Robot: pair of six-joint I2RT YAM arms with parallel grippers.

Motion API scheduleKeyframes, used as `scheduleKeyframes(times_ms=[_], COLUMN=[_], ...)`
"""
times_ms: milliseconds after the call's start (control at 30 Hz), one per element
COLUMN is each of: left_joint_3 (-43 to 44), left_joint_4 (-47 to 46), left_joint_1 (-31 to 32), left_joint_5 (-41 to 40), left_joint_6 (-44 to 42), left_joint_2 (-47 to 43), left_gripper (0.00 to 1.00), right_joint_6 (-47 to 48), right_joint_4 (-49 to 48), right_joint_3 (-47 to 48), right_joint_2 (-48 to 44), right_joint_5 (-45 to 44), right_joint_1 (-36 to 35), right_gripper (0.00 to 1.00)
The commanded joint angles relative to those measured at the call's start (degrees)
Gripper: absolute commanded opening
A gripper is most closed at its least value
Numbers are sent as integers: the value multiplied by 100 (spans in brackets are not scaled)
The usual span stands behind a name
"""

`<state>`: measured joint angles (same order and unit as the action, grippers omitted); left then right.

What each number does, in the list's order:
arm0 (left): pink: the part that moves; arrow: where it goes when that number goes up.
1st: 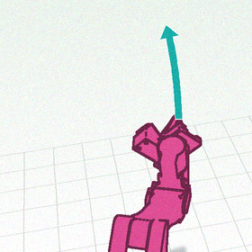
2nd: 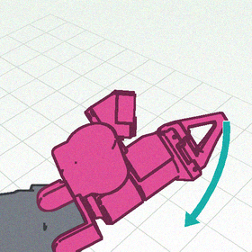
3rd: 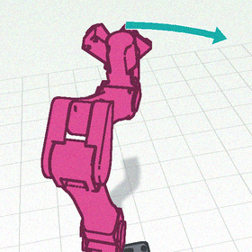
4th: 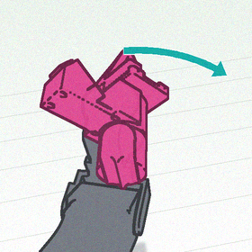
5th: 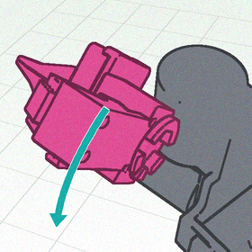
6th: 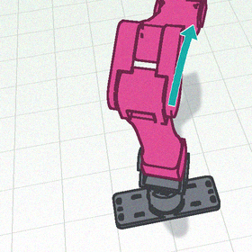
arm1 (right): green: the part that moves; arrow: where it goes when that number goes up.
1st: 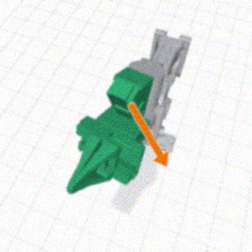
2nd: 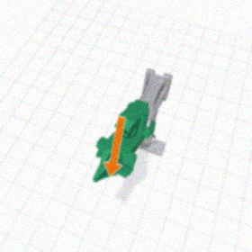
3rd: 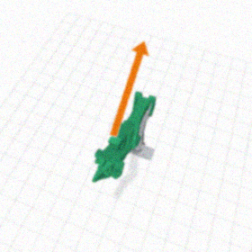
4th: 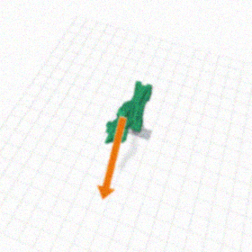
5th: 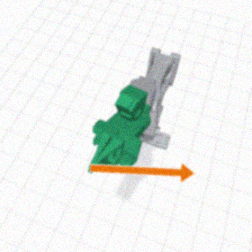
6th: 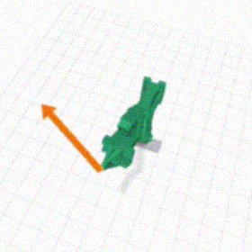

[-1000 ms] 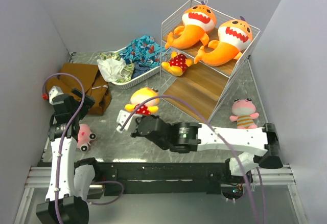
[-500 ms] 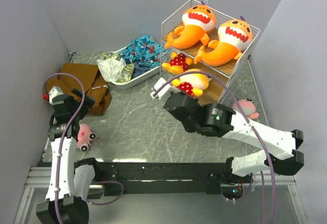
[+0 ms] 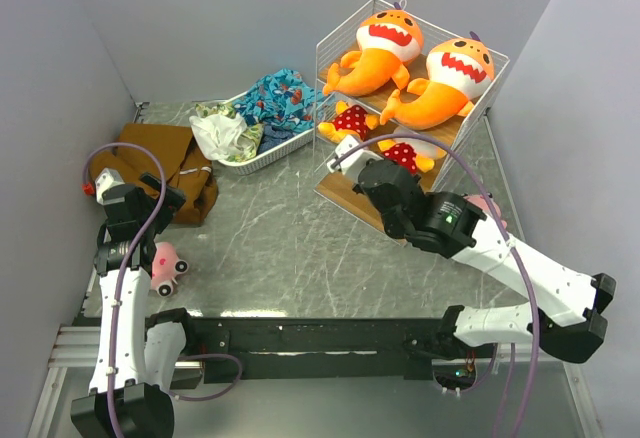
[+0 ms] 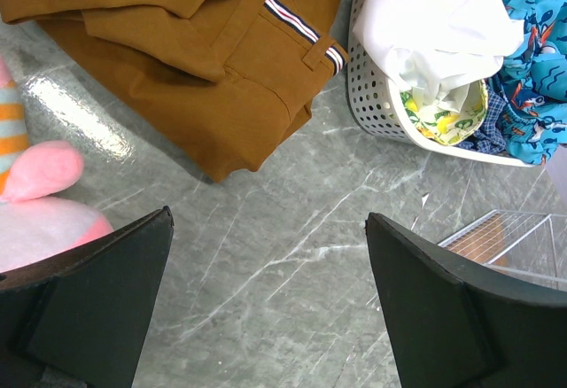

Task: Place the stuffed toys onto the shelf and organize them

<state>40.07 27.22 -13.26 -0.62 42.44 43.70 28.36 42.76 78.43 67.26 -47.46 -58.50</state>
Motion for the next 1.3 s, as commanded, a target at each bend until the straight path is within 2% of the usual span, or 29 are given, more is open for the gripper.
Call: scheduleKeyframes(times_ms=[0, 67, 433, 567, 633, 933, 1167, 1267], left_joint_3=[-26, -17, -17, -8, -8, 0, 62, 141], left_joint_4=[-200, -191, -165, -156, -165, -130, 55, 291], left_joint_1=[16, 7, 7, 7, 16, 7, 7, 7], left_joint_5=[80, 80, 71, 80, 80, 71, -420, -886], left_joint_6=[-104, -95, -69, -78, -78, -34, 229, 519], left_joint_2=[-20, -2, 15, 7, -11, 7, 15, 59], left_gripper=[96, 96, 96, 96, 97, 96, 97, 96], right_joint_6=[977, 1267, 1971, 1963, 1980, 1928, 1866, 1840], right_joint_4=[-961, -1340, -2412, -2509, -2545, -2449, -2255, -2123], right_joint_3=[-389, -688, -1366, -1401, -1445, -1550, -1401, -1322], right_joint_2=[-336, -468, -346, -293, -293, -451, -574, -618], right_joint_5=[359, 527, 326, 255, 255, 457, 554, 519], right_joint_1=[251, 295, 620, 761, 796, 875, 849, 805], right_gripper=[3, 9, 19, 28, 37, 44, 47, 50])
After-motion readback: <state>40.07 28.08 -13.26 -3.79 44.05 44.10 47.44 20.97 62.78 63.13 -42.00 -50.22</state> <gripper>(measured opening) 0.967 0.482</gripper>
